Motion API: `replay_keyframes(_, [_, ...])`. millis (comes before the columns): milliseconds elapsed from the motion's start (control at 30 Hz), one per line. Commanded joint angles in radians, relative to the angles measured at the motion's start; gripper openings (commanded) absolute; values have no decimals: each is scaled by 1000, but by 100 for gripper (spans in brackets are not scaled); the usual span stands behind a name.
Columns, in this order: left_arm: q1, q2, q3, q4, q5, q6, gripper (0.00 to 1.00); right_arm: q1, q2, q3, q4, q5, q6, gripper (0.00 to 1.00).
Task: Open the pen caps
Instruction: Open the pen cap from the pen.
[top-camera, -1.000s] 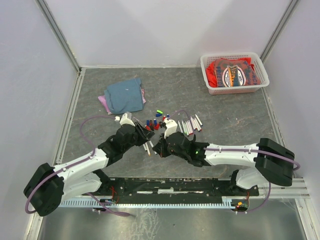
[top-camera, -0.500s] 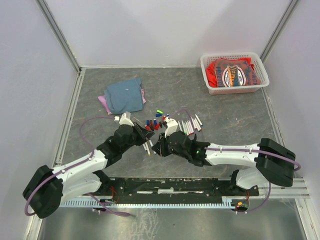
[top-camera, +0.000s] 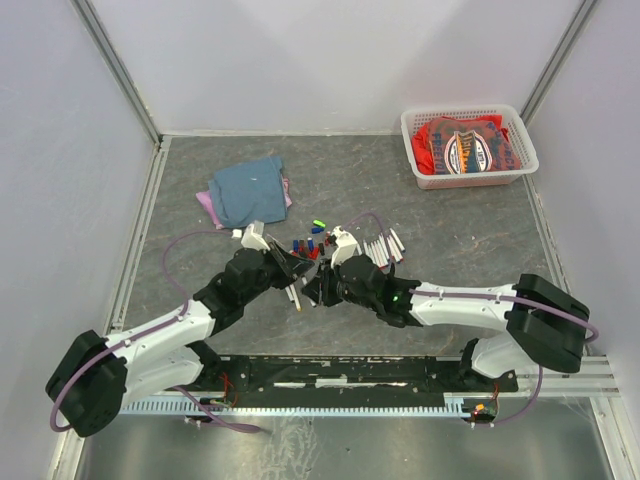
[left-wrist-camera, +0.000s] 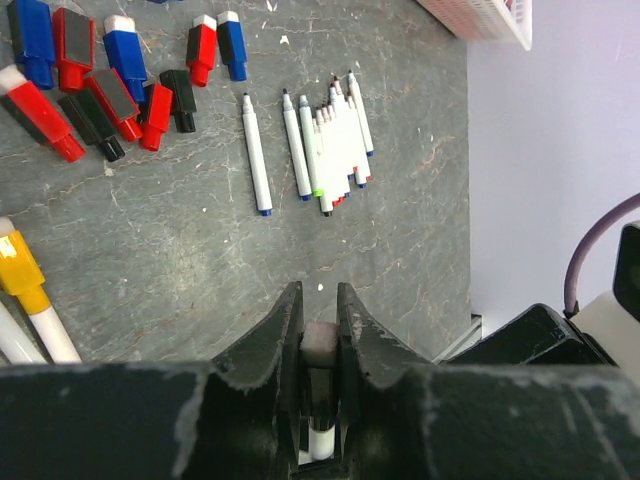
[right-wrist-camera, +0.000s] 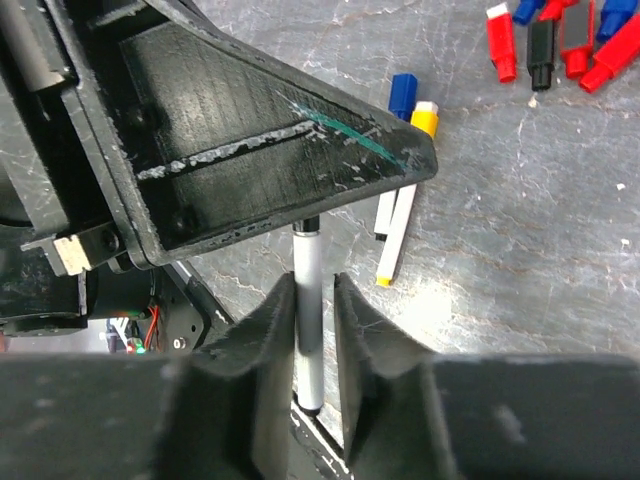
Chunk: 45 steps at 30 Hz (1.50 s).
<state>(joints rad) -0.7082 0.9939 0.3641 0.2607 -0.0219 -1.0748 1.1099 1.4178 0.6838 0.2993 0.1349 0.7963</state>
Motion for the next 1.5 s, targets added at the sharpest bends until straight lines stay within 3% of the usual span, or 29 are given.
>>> replay_keyframes(0, [2,-1,-5,96,40,-41,3,-25,22,24,71,-43,14,18])
replay_keyframes(67, [2,3,-4,104,39,-50,3,-34,31,28,62,-45,12,3])
replay_keyframes(100, [2,5,-3,108,35,-55,3,-36,36,30,53,-44,7,1])
replay_keyframes(433, [2,104,90,39,-169,-177,3,-42,127,175,-292,161,-157,1])
replay_keyframes(700, [-21,268,257,10,-273,-131,3,-40,172,199,-374,303,-221,1])
replay_keyframes(867, [-23,313,297,7,-264,-110,3,-37,192,205,-403,374,-248,1])
replay_keyframes(1000, [-23,317,302,84,-224,-4,3,-43,151,160,-344,308,-239,1])
replay_keyframes(1300, [41,311,195,422,100,121,3,-182,-103,-129,94,-144,-88,1])
replay_keyframes(1467, [59,307,211,352,114,154,3,-207,-147,-140,88,-166,-61,1])
